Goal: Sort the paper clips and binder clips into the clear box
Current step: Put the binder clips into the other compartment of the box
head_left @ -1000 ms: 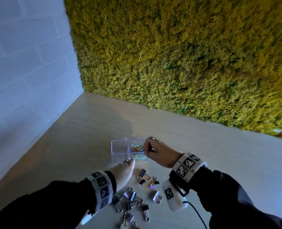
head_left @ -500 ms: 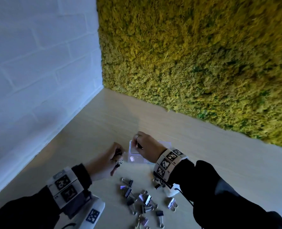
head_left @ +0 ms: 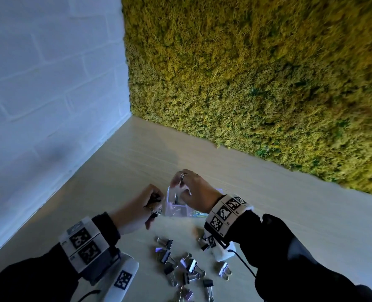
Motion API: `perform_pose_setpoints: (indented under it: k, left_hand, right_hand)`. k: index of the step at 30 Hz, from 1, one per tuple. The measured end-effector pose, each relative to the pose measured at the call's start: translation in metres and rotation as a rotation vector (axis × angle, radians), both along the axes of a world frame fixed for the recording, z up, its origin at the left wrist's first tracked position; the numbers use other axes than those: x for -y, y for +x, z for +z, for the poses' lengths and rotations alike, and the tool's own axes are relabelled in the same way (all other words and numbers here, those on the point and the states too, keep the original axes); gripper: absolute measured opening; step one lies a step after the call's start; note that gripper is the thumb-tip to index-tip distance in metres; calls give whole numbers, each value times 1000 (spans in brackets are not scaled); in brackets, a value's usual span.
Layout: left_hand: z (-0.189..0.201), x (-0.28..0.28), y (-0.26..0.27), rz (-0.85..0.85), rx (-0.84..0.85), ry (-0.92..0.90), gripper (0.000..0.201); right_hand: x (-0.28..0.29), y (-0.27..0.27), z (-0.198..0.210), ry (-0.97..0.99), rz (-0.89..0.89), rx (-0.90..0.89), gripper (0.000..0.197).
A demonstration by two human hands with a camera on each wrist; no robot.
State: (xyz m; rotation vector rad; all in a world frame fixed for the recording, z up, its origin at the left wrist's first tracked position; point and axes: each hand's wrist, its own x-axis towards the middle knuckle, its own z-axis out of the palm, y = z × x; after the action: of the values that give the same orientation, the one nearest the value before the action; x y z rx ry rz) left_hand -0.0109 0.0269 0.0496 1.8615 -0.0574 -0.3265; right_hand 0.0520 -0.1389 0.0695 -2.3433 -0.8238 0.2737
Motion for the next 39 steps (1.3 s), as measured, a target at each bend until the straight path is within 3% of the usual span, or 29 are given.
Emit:
perform_pose_setpoints:
  k: [8, 11, 13, 16, 18, 25, 33, 36, 39]
  left_hand:
    - [3, 5, 8, 20, -3, -80, 25]
    - [9, 11, 15, 50, 85, -111, 23]
    - [12, 19, 21, 55, 140, -103, 24]
    - [11, 31, 34, -18, 273, 82, 27]
    - [10, 37, 42, -97, 332, 290, 25]
    - [23, 52, 54, -241, 330, 560, 25]
    - [8, 46, 54, -298, 379, 740, 26]
    - [1, 39, 51, -239, 429, 670, 24]
    - [2, 31, 34, -145, 692, 560, 20]
  right_hand:
    - [-5, -3, -5, 209, -159, -104, 28]
    - [13, -9, -3, 281, -253, -9, 29]
    - [33, -12, -5, 65, -254, 88, 39]
    - [55, -15, -12, -471, -211, 84, 78]
    - [59, -14, -18, -557, -209, 103, 81]
    - [66, -8, -22, -417, -174, 40, 70]
    - [73, -13, -15, -470, -189, 73, 84]
    - [87, -25, -5, -201, -343, 244, 65]
    - [109, -49, -13, 6, -347, 355, 41]
